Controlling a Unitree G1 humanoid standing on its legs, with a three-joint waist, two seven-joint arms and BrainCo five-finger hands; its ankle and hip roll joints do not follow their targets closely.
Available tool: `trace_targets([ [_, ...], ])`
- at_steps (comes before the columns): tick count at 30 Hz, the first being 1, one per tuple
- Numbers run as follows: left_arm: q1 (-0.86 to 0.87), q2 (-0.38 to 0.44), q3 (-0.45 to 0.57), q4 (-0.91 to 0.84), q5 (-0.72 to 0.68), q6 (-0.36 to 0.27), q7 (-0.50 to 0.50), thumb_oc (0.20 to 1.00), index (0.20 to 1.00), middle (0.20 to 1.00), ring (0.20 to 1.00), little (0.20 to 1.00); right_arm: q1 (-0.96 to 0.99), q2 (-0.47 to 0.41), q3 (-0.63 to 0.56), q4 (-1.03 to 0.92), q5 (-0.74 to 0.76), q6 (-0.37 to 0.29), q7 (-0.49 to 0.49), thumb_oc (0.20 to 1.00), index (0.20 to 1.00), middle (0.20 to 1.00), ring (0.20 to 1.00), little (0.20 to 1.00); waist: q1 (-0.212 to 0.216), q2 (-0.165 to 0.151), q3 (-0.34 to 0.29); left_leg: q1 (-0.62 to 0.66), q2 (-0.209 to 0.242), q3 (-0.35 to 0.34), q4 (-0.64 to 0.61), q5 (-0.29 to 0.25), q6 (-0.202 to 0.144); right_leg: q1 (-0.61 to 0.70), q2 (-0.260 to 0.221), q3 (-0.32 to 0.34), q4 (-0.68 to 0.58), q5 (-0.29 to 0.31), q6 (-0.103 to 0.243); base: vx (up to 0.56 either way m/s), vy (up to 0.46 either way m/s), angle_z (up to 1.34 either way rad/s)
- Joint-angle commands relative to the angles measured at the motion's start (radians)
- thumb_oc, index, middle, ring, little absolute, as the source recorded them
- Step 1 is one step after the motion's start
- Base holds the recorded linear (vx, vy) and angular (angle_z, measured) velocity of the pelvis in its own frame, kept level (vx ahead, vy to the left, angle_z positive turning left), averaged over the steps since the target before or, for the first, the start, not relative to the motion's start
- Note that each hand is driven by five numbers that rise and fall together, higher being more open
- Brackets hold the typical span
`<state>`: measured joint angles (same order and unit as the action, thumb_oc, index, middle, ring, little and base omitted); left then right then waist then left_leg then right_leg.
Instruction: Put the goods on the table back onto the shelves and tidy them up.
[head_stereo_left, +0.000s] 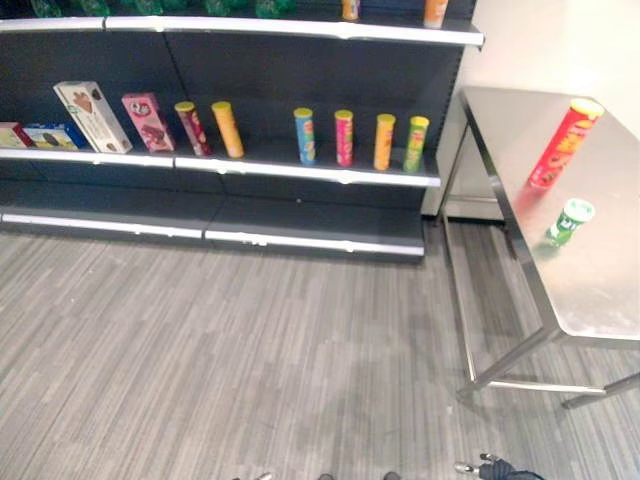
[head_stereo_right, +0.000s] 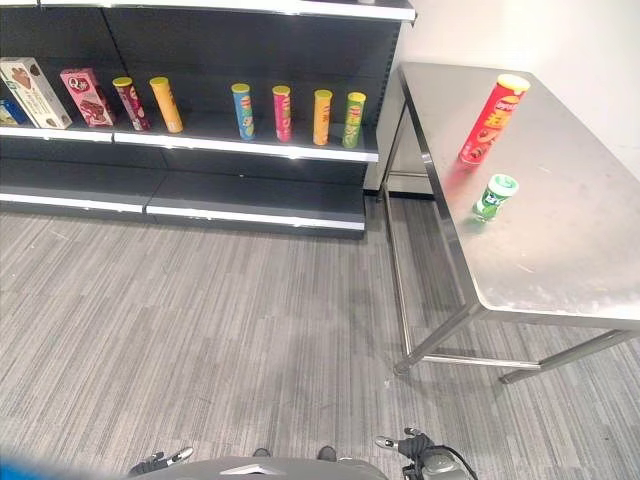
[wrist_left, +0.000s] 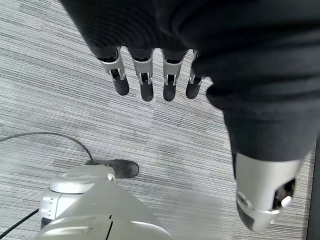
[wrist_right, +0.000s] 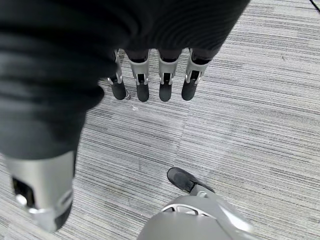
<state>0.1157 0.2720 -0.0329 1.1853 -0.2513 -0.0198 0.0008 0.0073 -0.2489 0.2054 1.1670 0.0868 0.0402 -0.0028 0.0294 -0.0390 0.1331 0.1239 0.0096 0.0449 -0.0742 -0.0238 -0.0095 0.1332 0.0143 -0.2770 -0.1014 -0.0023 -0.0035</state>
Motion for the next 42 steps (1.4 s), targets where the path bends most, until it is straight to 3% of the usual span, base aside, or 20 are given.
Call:
trace_targets([
  [1, -0.065, 0.008, -0.008, 0.047, 0.019, -0.013, 0.022, 1.0, 1.0, 1.0, 1.0, 1.0, -0.054, -0.025, 0.022, 0.031, 0.002, -0.013, -0.008, 1.0, 1.0, 1.0, 1.0, 1.0, 0.003, -0.029, 0.034, -0.003, 0.075, -0.047, 0.015, -0.022, -0.078, -0.006, -0.084, 0.029, 0.014, -0.032, 0.102, -0.03, -0.091, 0.12],
  [3, -0.077, 0.01, -0.008, 0.036, -0.011, -0.019, 0.024, 1.0, 1.0, 1.0, 1.0, 1.0, -0.062, -0.029, 0.026, 0.031, 0.006, -0.017, -0.008, 1.0, 1.0, 1.0, 1.0, 1.0, 0.01, -0.043, 0.058, -0.098, 0.065, -0.061, 0.175, -0.05, -0.091, -0.014, -0.085, 0.024, 0.014, -0.036, 0.087, -0.09, -0.161, 0.24],
  [4, -0.095, 0.011, -0.016, 0.018, -0.031, -0.023, 0.029, 1.0, 1.0, 1.0, 1.0, 1.0, -0.071, -0.04, 0.026, 0.018, 0.015, -0.02, -0.011, 1.0, 1.0, 1.0, 1.0, 1.0, 0.02, -0.057, 0.098, -0.214, 0.046, -0.073, 0.356, -0.035, -0.109, -0.013, -0.091, 0.018, 0.014, -0.041, 0.069, -0.11, -0.146, 0.24],
  [5, -0.095, 0.011, -0.016, 0.018, -0.031, -0.022, 0.029, 1.0, 1.0, 1.0, 1.0, 1.0, -0.072, -0.04, 0.026, 0.018, 0.015, -0.019, -0.011, 1.0, 1.0, 1.0, 1.0, 1.0, 0.017, -0.055, 0.095, -0.225, 0.047, -0.077, 0.367, -0.04, -0.109, -0.017, -0.089, 0.014, 0.014, -0.041, 0.068, -0.09, -0.152, 0.28],
  [7, -0.101, -0.003, -0.009, 0.006, -0.076, -0.028, 0.035, 1.0, 1.0, 1.0, 1.0, 1.0, -0.077, -0.051, 0.018, 0.021, 0.022, -0.018, -0.017, 1.0, 1.0, 1.0, 1.0, 1.0, 0.032, -0.051, 0.122, -0.339, 0.045, -0.096, 0.508, 0.036, -0.112, 0.009, -0.077, 0.002, 0.014, -0.059, 0.053, 0.04, -0.076, 0.34],
  [9, -0.102, -0.003, -0.009, 0.006, -0.076, -0.028, 0.035, 1.0, 1.0, 1.0, 1.0, 1.0, -0.077, -0.052, 0.018, 0.021, 0.022, -0.018, -0.017, 1.0, 1.0, 1.0, 1.0, 1.0, 0.031, -0.05, 0.12, -0.342, 0.045, -0.098, 0.511, 0.035, -0.113, 0.007, -0.076, 0.001, 0.014, -0.059, 0.053, 0.11, -0.007, 0.03],
  [11, -0.083, -0.014, 0.012, 0.004, -0.112, -0.032, 0.034, 1.0, 1.0, 1.0, 1.0, 1.0, -0.073, -0.054, 0.021, 0.017, 0.021, -0.02, -0.015, 1.0, 1.0, 1.0, 1.0, 1.0, 0.053, -0.046, 0.1, -0.354, 0.064, -0.069, 0.32, 0.048, -0.098, 0.028, -0.064, 0.009, 0.014, -0.092, 0.068, 0.37, 0.091, 0.06],
  [12, -0.072, -0.015, 0.015, 0.004, -0.115, -0.033, 0.035, 1.0, 1.0, 1.0, 1.0, 1.0, -0.07, -0.054, 0.03, 0.018, 0.01, -0.02, -0.016, 1.0, 1.0, 1.0, 1.0, 1.0, 0.075, -0.029, 0.095, -0.419, 0.094, -0.093, 0.195, 0.129, -0.102, 0.054, -0.046, 0.028, 0.014, -0.128, 0.07, 0.44, 0.15, 0.03],
  [14, -0.07, -0.012, 0.011, 0.008, -0.111, -0.034, 0.037, 1.0, 1.0, 1.0, 1.0, 1.0, -0.071, -0.056, 0.031, 0.025, 0.006, -0.021, -0.021, 1.0, 1.0, 1.0, 1.0, 1.0, 0.094, -0.021, 0.098, -0.476, 0.111, -0.107, 0.055, 0.185, -0.121, 0.098, -0.035, 0.065, 0.014, -0.172, 0.07, 0.41, 0.132, -0.09],
  [19, -0.063, -0.006, 0.016, 0.025, -0.086, -0.031, 0.03, 1.0, 1.0, 1.0, 1.0, 1.0, -0.074, -0.049, 0.028, 0.039, 0.001, -0.023, -0.02, 1.0, 1.0, 1.0, 1.0, 1.0, 0.112, -0.018, 0.078, -0.466, 0.138, -0.057, -0.012, 0.207, -0.131, 0.134, -0.037, 0.107, 0.014, -0.192, 0.082, 0.24, 0.146, -0.4],
  [20, -0.054, -0.002, 0.019, 0.025, -0.069, -0.026, 0.027, 1.0, 1.0, 1.0, 1.0, 1.0, -0.069, -0.04, 0.026, 0.045, -0.006, -0.023, -0.02, 1.0, 1.0, 1.0, 1.0, 1.0, 0.118, -0.01, 0.061, -0.437, 0.139, -0.054, -0.008, 0.255, -0.133, 0.149, -0.04, 0.126, 0.014, -0.197, 0.091, 0.44, 0.41, -0.78],
  [22, -0.05, 0.011, 0.028, 0.027, -0.055, -0.021, 0.029, 1.0, 1.0, 1.0, 1.0, 1.0, -0.069, -0.023, 0.013, 0.04, 0.003, -0.022, -0.018, 1.0, 1.0, 1.0, 1.0, 1.0, 0.115, -0.025, 0.038, -0.408, 0.138, -0.034, 0.011, 0.258, -0.119, 0.159, -0.074, 0.139, 0.023, -0.18, 0.119, 0.41, 0.383, -1.1],
  [28, -0.064, 0.045, 0.007, -0.002, -0.033, -0.019, 0.026, 1.0, 1.0, 1.0, 1.0, 1.0, -0.07, -0.012, -0.026, 0.032, 0.029, -0.017, -0.02, 1.0, 1.0, 1.0, 1.0, 1.0, 0.086, -0.054, 0.006, -0.314, 0.072, 0.025, 0.032, 0.163, -0.038, 0.065, -0.164, 0.181, 0.257, -0.086, 0.194, 0.25, 0.289, -0.76],
  [30, -0.072, 0.057, 0.001, -0.006, -0.027, -0.017, 0.03, 1.0, 1.0, 1.0, 1.0, 1.0, -0.078, -0.019, -0.045, 0.017, 0.048, -0.016, -0.023, 1.0, 1.0, 1.0, 1.0, 1.0, 0.059, -0.044, 0.032, -0.258, 0.034, 0.043, 0.041, 0.105, 0.012, -0.059, -0.205, 0.193, 0.498, 0.101, 0.22, 0.16, 0.388, -0.33],
  [33, -0.074, 0.065, 0.001, 0.001, -0.019, -0.014, 0.03, 1.0, 1.0, 1.0, 1.0, 1.0, -0.078, -0.017, -0.057, 0.013, 0.052, -0.014, -0.025, 1.0, 1.0, 1.0, 1.0, 1.0, 0.027, -0.011, 0.06, -0.16, 0.021, 0.048, 0.013, 0.06, 0.04, -0.173, -0.265, 0.127, 0.678, 0.175, 0.208, 0.2, 0.358, -0.12],
  [36, -0.076, 0.065, 0.0, 0.014, -0.007, -0.009, 0.02, 1.0, 1.0, 1.0, 1.0, 1.0, -0.073, -0.017, -0.061, 0.017, 0.048, -0.012, -0.024, 1.0, 1.0, 1.0, 1.0, 1.0, 0.011, -0.004, 0.071, -0.118, 0.011, 0.043, 0.003, 0.039, 0.046, -0.195, -0.285, 0.077, 0.645, 0.166, 0.191, 0.21, 0.151, -0.18],
  [38, -0.084, 0.065, -0.005, 0.02, 0.004, -0.011, 0.014, 1.0, 1.0, 1.0, 1.0, 1.0, -0.081, -0.024, -0.06, 0.01, 0.047, -0.008, -0.026, 1.0, 1.0, 1.0, 1.0, 1.0, -0.01, -0.003, 0.104, -0.071, 0.012, 0.044, 0.0, 0.008, 0.032, -0.236, -0.264, -0.002, 0.421, 0.078, 0.171, 0.26, 0.037, -0.24],
  [39, -0.084, 0.065, -0.005, 0.02, 0.004, -0.011, 0.014, 1.0, 1.0, 1.0, 1.0, 1.0, -0.081, -0.024, -0.06, 0.01, 0.047, -0.008, -0.026, 1.0, 1.0, 1.0, 1.0, 1.0, -0.01, -0.003, 0.105, -0.07, 0.013, 0.043, 0.0, 0.007, 0.032, -0.234, -0.264, -0.003, 0.42, 0.078, 0.17, 0.42, -0.001, -0.23],
  [40, -0.091, 0.059, -0.021, 0.022, 0.038, -0.012, 0.003, 1.0, 1.0, 1.0, 1.0, 1.0, -0.083, -0.027, -0.07, 0.012, 0.047, -0.007, -0.029, 1.0, 1.0, 1.0, 1.0, 1.0, -0.035, -0.016, 0.111, -0.015, -0.007, 0.029, -0.013, -0.035, 0.022, -0.285, -0.249, -0.029, 0.201, 0.112, 0.189, 0.27, -0.015, -0.02],
  [42, -0.101, 0.061, -0.023, 0.027, 0.042, -0.021, 0.01, 1.0, 1.0, 1.0, 1.0, 1.0, -0.09, -0.024, -0.069, 0.011, 0.048, -0.005, -0.03, 1.0, 1.0, 1.0, 1.0, 1.0, -0.052, -0.021, 0.127, 0.008, 0.003, 0.029, -0.013, -0.049, 0.009, -0.322, -0.24, -0.039, 0.086, 0.17, 0.206, 0.32, -0.014, -0.02],
])
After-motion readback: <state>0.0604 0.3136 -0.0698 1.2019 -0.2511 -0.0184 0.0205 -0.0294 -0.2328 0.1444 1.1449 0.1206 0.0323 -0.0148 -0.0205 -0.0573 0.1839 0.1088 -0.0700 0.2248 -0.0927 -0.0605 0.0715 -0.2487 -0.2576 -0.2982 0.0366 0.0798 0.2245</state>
